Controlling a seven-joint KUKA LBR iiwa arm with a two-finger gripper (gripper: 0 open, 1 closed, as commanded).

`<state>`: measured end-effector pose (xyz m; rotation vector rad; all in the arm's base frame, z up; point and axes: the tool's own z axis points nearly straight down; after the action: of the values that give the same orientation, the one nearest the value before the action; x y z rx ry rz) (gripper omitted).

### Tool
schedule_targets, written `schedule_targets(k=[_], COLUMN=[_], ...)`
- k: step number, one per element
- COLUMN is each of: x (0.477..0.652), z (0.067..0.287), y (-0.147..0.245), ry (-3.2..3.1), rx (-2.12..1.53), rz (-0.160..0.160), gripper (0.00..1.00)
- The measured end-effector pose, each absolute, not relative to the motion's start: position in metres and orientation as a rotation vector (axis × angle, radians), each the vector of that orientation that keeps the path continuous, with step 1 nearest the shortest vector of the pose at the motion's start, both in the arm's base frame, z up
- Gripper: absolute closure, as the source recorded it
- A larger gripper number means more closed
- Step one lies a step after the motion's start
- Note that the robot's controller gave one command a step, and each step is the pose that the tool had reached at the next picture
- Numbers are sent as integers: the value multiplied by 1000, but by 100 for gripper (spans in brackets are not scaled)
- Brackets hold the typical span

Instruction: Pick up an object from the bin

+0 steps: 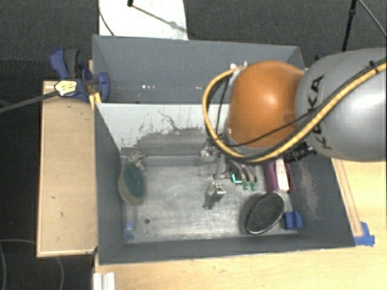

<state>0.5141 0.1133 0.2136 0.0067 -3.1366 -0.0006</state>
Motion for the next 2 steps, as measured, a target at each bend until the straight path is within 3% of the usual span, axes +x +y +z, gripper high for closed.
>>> schedule_targets(k=[1,2], x=[506,499], z=[151,72], y=[0,-56], ry=[-3131,-3064], rx=[218,726], rz=[4,1], gripper=[0,0])
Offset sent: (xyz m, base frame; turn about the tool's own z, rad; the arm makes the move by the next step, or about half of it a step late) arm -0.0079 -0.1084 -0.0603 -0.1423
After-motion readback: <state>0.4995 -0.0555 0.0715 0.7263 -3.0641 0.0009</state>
